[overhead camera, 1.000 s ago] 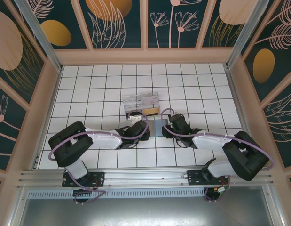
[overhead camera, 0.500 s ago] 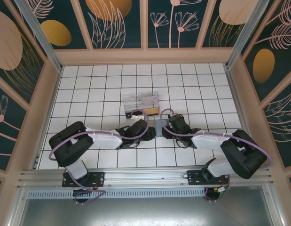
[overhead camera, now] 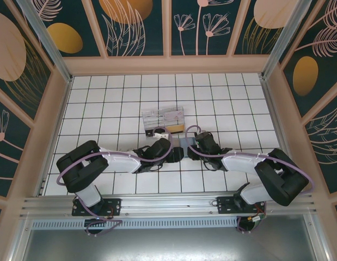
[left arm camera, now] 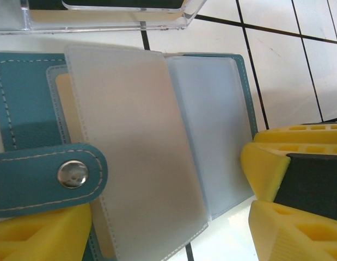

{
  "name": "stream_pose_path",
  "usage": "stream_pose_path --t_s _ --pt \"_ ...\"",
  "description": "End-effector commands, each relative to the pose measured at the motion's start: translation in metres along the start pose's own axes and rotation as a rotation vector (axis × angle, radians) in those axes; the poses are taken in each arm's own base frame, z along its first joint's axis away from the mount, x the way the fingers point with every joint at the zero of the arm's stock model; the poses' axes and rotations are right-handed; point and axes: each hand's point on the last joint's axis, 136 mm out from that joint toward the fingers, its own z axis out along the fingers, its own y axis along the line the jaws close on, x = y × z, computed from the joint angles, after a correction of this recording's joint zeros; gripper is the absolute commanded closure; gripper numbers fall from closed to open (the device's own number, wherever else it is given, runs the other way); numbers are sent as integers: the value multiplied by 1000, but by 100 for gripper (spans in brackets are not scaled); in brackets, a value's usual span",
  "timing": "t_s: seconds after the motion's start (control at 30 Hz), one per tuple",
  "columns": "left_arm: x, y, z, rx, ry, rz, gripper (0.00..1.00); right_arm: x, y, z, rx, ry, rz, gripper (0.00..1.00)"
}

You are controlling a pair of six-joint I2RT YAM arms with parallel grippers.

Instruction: Take the credit cards out of the card holder

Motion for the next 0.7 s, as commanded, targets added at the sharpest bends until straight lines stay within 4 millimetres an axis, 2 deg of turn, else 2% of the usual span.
stream_pose_path --t_s 0.0,0.27,0.5,0.67 --pt "-5 -7 -5 43 -13 1 22 -4 6 2 -25 6 -6 69" --pt "-10 -14 -12 90 -39 -1 21 -3 6 3 -24 10 -6 69" --pt "-19 -36 -22 167 -55 22 24 -3 3 1 -11 1 4 69" --pt "-19 -48 -16 198 -35 31 26 -12 -2 -9 -2 -57 36 69"
